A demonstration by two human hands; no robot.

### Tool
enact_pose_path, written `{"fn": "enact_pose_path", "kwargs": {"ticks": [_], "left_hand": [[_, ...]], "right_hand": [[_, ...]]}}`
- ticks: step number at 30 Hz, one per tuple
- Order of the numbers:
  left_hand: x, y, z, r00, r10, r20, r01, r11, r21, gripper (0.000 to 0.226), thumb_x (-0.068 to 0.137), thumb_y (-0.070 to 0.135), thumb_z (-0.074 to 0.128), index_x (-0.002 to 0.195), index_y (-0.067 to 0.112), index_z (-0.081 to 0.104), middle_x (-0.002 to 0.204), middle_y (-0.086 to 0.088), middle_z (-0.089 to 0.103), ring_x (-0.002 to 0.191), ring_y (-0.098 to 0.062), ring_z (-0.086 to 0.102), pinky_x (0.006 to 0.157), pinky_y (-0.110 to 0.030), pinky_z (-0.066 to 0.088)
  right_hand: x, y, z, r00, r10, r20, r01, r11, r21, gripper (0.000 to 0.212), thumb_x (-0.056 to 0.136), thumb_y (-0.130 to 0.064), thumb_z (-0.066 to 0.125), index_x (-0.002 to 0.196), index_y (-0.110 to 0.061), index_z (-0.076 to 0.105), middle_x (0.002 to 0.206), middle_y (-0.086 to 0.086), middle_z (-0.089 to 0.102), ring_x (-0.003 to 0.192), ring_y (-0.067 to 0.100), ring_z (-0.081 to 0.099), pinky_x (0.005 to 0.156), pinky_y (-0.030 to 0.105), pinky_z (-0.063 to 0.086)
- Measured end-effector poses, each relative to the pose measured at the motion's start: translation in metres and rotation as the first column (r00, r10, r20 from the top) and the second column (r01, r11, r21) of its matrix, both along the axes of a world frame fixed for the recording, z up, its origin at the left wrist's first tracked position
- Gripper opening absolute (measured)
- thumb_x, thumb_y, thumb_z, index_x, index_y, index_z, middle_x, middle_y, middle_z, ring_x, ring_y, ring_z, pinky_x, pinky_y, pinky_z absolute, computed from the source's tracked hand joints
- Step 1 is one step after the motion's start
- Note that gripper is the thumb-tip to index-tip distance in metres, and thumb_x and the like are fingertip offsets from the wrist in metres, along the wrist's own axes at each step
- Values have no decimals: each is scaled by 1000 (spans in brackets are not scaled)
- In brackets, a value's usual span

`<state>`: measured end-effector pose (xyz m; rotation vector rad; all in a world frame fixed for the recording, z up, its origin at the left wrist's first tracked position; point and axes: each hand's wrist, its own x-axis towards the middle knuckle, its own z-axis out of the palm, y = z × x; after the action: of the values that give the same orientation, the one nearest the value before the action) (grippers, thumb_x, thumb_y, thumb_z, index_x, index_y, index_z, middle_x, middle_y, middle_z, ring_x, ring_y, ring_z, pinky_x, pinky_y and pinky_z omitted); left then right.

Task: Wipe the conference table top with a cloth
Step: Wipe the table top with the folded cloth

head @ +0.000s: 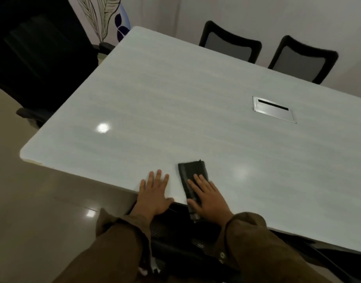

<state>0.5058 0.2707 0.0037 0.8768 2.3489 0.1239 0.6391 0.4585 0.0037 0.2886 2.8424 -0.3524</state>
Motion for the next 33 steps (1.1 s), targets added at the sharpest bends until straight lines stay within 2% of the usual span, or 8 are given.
{"fn": "enact_pose_path", "kwargs": {"ticks": [4, 9, 13, 16, 20, 23, 26, 33], "left_hand": [[-4, -1, 4, 998, 33, 55, -36, 998, 44, 77, 99, 55, 37, 156, 32, -10, 161, 3, -25, 149, -21, -22, 120, -43, -9], [11, 5, 1, 996, 73, -55, -71, 997, 31, 77, 99, 58, 32, 155, 30, -12, 162, -1, -24, 149, -24, -21, 120, -47, -7], [20, 11, -2, 986, 92, -142, -97, 995, -25, 84, 90, 73, 12, 154, 28, -16, 159, -3, -27, 150, -28, -19, 120, -50, -4], [20, 12, -10, 977, 122, -174, -123, 992, 2, 94, 74, 76, -4, 153, 26, -14, 155, 0, -27, 150, -29, -13, 120, -51, 1], [23, 21, -12, 971, 204, -126, -208, 978, -17, 82, 96, 65, 31, 153, 31, -17, 158, 3, -28, 150, -26, -19, 120, -50, -1], [24, 30, -9, 961, 266, -81, -269, 963, -27, 82, 98, 54, 42, 154, 33, -14, 161, 4, -25, 149, -25, -20, 120, -49, -2], [29, 33, -6, 951, 304, -54, -306, 952, -31, 80, 99, 50, 43, 155, 33, -12, 162, 3, -23, 150, -26, -19, 120, -49, -1], [42, 42, 2, 939, 336, -69, -338, 941, -19, 74, 102, 47, 37, 156, 30, -10, 163, -2, -20, 150, -29, -17, 121, -49, 0]], "right_hand": [[49, 56, 6, 991, -124, 50, 118, 987, 113, 77, 91, -76, 10, 157, -38, 9, 165, -11, -1, 151, 8, -6, 124, 48, 7], [-20, 55, 3, 903, -421, 82, 414, 906, 84, 69, 102, -55, 29, 160, -22, 8, 167, 8, 2, 154, 26, 0, 124, 46, 6], [0, 57, -2, 999, -53, -10, 53, 998, 16, 68, 101, -58, 31, 159, -27, 15, 166, 0, 5, 154, 19, 2, 124, 46, 13], [45, 117, -12, 984, 139, -115, -142, 990, -22, 64, 98, -56, 40, 155, -29, 31, 164, -1, 21, 152, 17, 17, 118, 47, 25], [14, 203, -17, 989, -67, -133, 65, 998, -18, 66, 94, -56, 39, 150, -21, 43, 159, 7, 34, 148, 27, 31, 118, 48, 26], [-53, 233, -20, 959, -272, -85, 276, 961, 35, 73, 96, -62, 21, 157, -23, 24, 165, 8, 17, 153, 26, 13, 123, 46, 12], [-113, 223, -20, 907, -421, 6, 420, 906, 58, 69, 102, -57, 21, 160, -20, 9, 167, 10, 3, 154, 27, 0, 124, 49, 5], [-68, 140, -18, 994, -113, 11, 113, 993, -16, 75, 97, -62, 12, 159, -22, 14, 167, 8, 8, 154, 24, 3, 124, 46, 3]]}}
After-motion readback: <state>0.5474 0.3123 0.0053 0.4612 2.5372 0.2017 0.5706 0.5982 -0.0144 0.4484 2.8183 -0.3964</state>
